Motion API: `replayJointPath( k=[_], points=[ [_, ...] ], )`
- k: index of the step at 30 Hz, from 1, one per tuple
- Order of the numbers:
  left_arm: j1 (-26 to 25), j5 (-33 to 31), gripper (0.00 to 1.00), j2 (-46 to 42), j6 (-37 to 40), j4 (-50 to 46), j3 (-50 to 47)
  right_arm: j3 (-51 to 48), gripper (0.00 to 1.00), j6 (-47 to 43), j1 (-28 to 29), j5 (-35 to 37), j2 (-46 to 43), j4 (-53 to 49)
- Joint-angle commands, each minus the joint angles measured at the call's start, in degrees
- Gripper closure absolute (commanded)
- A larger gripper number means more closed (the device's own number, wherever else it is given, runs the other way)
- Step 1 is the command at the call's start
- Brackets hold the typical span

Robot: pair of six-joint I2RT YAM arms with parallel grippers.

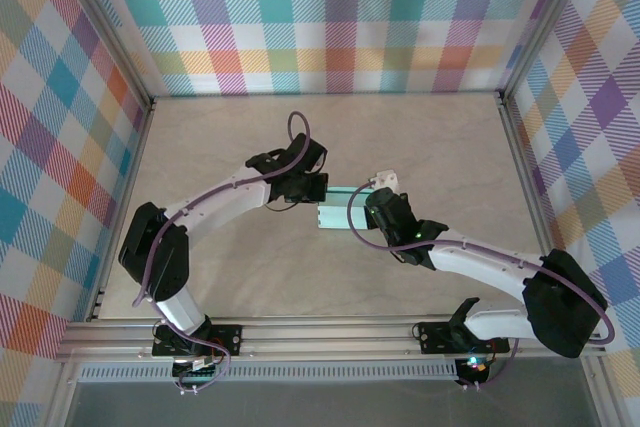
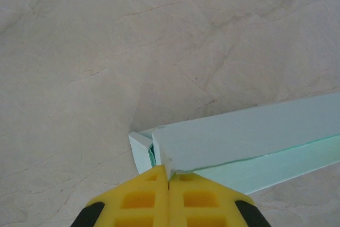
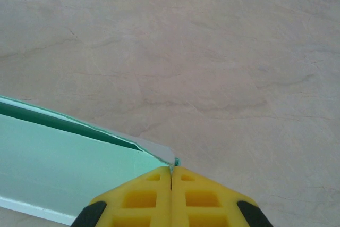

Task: Fold the paper box

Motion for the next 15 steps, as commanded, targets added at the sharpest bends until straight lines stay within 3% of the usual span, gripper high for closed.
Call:
replayJointPath(
  k=[1,15],
  points=[
    [-1.5,-0.7,1.0,-1.1,0.4,-0.2,-3.0,0.0,1.0,1.1,1.1,-2.9,1.2,-0.3],
    [-7.1,-10.6,1.0,-5.2,0.0,14.4,-16.6,-6.0,0.99,2.5,1.1,-5.2,-0.8,8.9]
  ],
)
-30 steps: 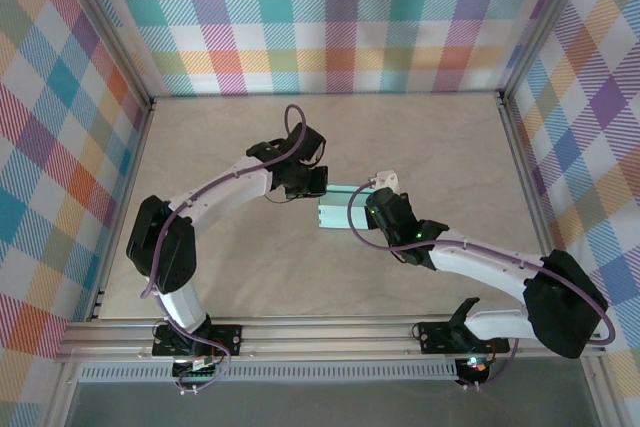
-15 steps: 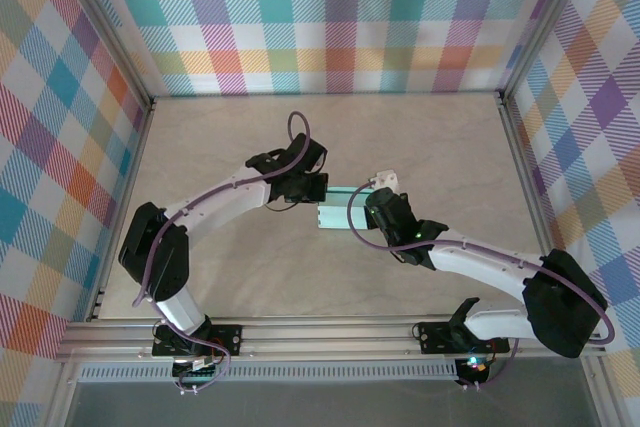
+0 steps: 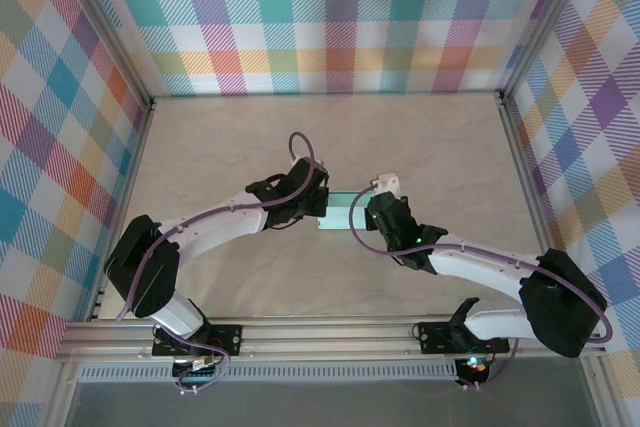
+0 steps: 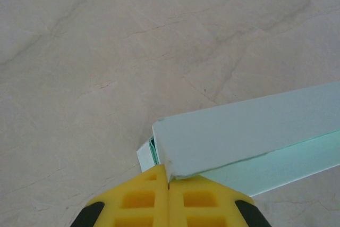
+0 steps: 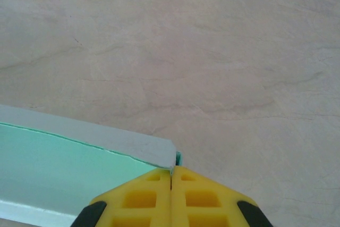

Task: Fold the paper box

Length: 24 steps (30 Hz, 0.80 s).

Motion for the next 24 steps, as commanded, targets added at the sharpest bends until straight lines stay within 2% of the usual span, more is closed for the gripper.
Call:
replayJointPath(
  k=[1,3,5,7,10,14,16,21,24],
  points=[
    [-1.9,0.2,1.0,0.7,-0.2,-0.2,-3.2,-2.2,0.96,1.0,0.9,-5.7,-1.4,2.4],
    [-2.2,-0.4,1.0,1.0,-0.2,-0.5,-2.9,-2.3,0.84,1.1,0.9,-6.6,-3.1,2.8],
    [-2.4,-1.6,1.0,1.1,-0.1,-1.3,-2.6,-2.4,0.68,1.2,0.9,-6.8,-5.2,2.7],
    [-2.4,-2.6,1.0,1.3,0.1,-2.2,-2.3,-2.2,0.44,1.3,0.9,-6.6,-7.5,1.8],
    [-2.6,-3.5,1.0,1.4,0.5,-2.3,-2.4,-1.5,0.25,1.2,0.7,-6.7,-10.4,0.8],
    [-2.8,-3.7,1.0,1.4,0.8,-1.9,-2.4,1.4,0.2,4.1,-0.8,-8.4,-12.4,-3.4],
    [-3.1,-3.7,1.0,1.5,1.1,-1.8,-2.4,3.7,0.19,9.6,-3.4,-11.0,-12.5,-7.3],
    [-3.7,-4.6,1.0,1.5,1.5,-0.7,-3.0,8.8,0.2,21.9,-13.2,-24.5,-7.4,-16.1],
    [-4.3,-5.3,1.0,1.0,1.9,0.2,-3.8,10.9,0.2,23.3,-14.7,-27.9,-3.2,-17.8]
  ],
)
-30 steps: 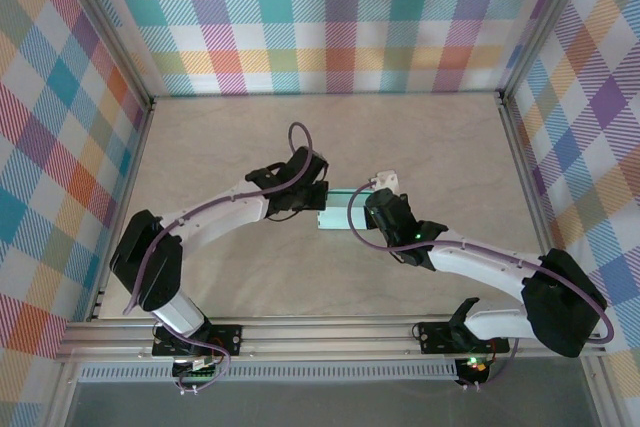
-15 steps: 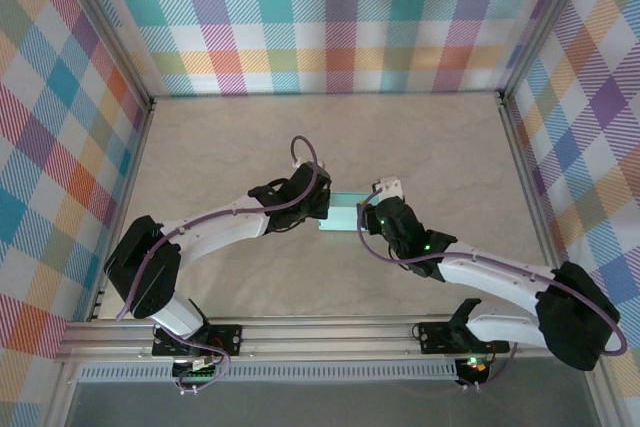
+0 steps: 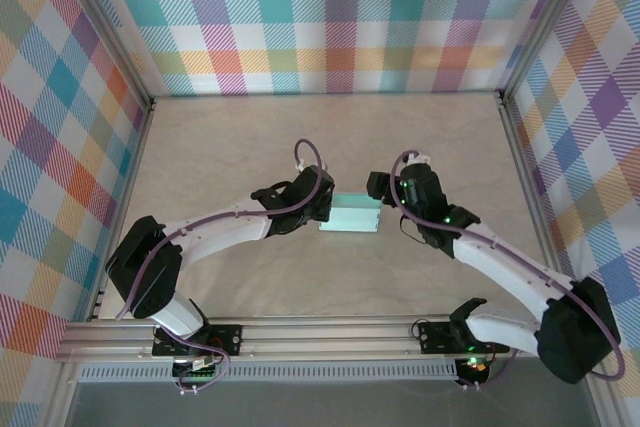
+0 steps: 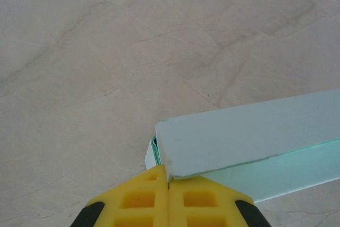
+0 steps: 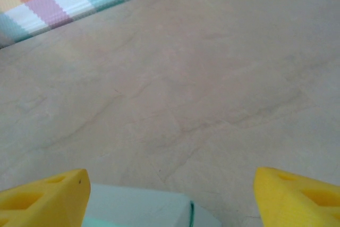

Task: Fold the paper box

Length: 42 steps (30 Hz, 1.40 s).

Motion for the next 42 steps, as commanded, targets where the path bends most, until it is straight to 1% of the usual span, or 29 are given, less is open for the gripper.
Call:
replayJointPath(
  k=[1,7,10,16,21,26,30,32,35,37,38,42],
  points=[
    [-1.5,0.2,1.0,0.7,0.9,-2.0,-2.6,2.2,0.21,5.8,-0.5,-7.6,4.0,-5.5],
    [-2.0,-0.9,1.0,0.0,1.0,-0.4,-4.4,-1.0,0.25,5.9,-0.4,-9.2,7.3,-0.5],
    [-2.7,-2.5,1.0,-0.4,1.5,4.6,-6.6,-4.2,0.27,5.9,-0.4,-9.1,6.7,2.9],
    [-4.6,-6.1,1.0,-0.9,1.5,11.7,-12.4,-7.9,0.28,7.1,-0.2,-9.6,4.9,5.0],
    [-5.0,-6.8,1.0,-0.7,1.2,12.3,-13.4,-10.0,0.3,7.5,0.0,-9.2,4.2,6.3],
    [-5.1,-5.9,1.0,-0.7,1.5,11.6,-12.7,-11.1,0.31,7.7,0.3,-8.0,4.4,7.2],
    [-5.1,-5.3,0.99,-1.1,1.5,11.8,-13.0,-12.3,0.37,7.8,0.4,-6.9,5.2,8.5],
    [-5.1,-5.0,0.97,-1.6,1.6,11.3,-12.9,-12.6,0.39,7.9,0.4,-6.5,5.4,8.7],
    [-5.1,-4.3,0.85,-2.6,1.9,11.0,-13.0,-12.6,0.4,8.0,0.4,-6.2,5.4,8.6],
    [-5.1,-3.9,0.76,-3.4,2.0,10.6,-13.1,-12.5,0.4,8.0,0.5,-6.0,5.5,8.7],
    [-5.1,-3.8,0.73,-3.7,1.9,10.5,-13.2,-12.5,0.4,8.1,0.6,-5.8,5.5,8.5],
    [-5.1,-3.5,0.72,-5.3,2.0,10.2,-13.7,-12.4,0.4,8.3,1.1,-4.4,5.7,8.2]
  ],
)
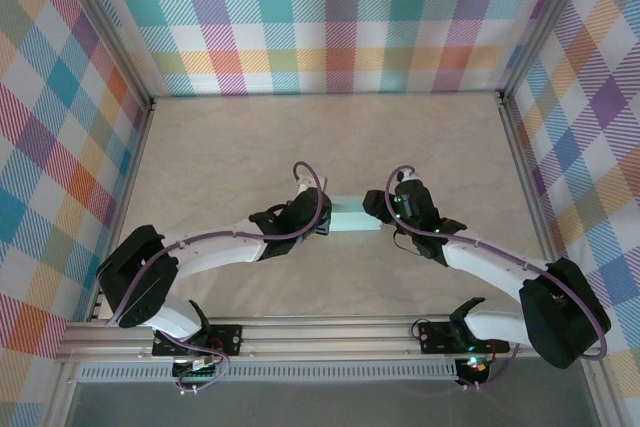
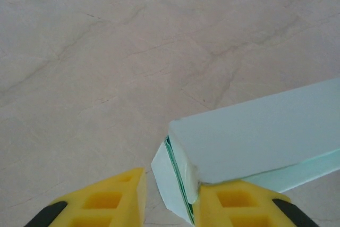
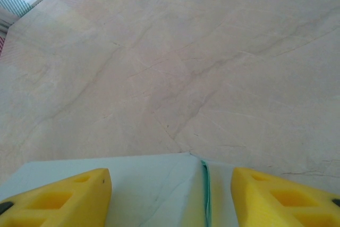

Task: Fold the paper box

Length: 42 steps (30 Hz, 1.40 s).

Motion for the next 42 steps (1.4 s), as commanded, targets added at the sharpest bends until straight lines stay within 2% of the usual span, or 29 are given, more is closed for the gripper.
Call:
replayJointPath(
  k=[1,8,16,21,27,29,30,32,33,36,37,40,42],
  points=[
    [-0.7,3.3,0.71,-1.1,0.3,-4.9,-1.9,-1.6,0.4,0.3,0.7,2.6,1.8,-4.6],
    [-0.7,5.8,0.67,-2.7,0.6,-5.9,-2.3,-1.1,0.4,0.4,1.2,4.1,3.2,-5.0],
    [0.9,12.5,0.56,-5.0,1.6,-7.3,-2.6,-0.9,0.4,0.8,1.6,5.6,4.8,-5.0],
    [2.0,15.4,0.53,-7.1,3.5,-9.1,-3.1,-0.8,0.4,0.8,1.7,5.9,5.4,-4.9],
    [3.6,23.9,0.48,-10.7,5.0,-7.8,-4.8,-0.7,0.4,1.2,1.7,5.6,6.1,-4.4],
    [4.4,27.1,0.42,-12.6,2.3,-4.7,-6.1,-0.7,0.4,1.1,1.8,5.5,6.0,-4.5],
    [5.1,28.8,0.32,-13.3,0.2,-2.6,-6.7,-0.7,0.4,1.0,1.8,5.5,5.9,-4.5],
    [6.1,31.7,0.29,-14.0,-3.5,0.1,-6.7,-0.5,0.4,0.8,1.8,5.5,5.7,-4.7],
    [6.5,33.1,0.24,-13.9,-4.9,0.6,-6.2,-0.5,0.4,0.7,1.8,5.4,5.6,-4.8],
    [7.4,33.3,0.19,-13.6,-9.6,1.2,-4.4,-0.6,0.4,0.7,1.8,5.3,5.1,-5.0],
    [8.0,32.9,0.13,-13.1,-12.1,1.0,-3.8,-0.5,0.39,0.7,1.8,5.2,5.0,-4.9],
    [10.5,32.1,0.13,-10.2,-19.1,-3.1,-0.5,-0.7,0.39,0.6,1.8,5.2,4.6,-4.8],
    [11.7,31.6,0.19,-9.0,-22.9,-4.0,0.6,-0.8,0.39,0.6,1.8,5.2,4.5,-4.9]
  ],
)
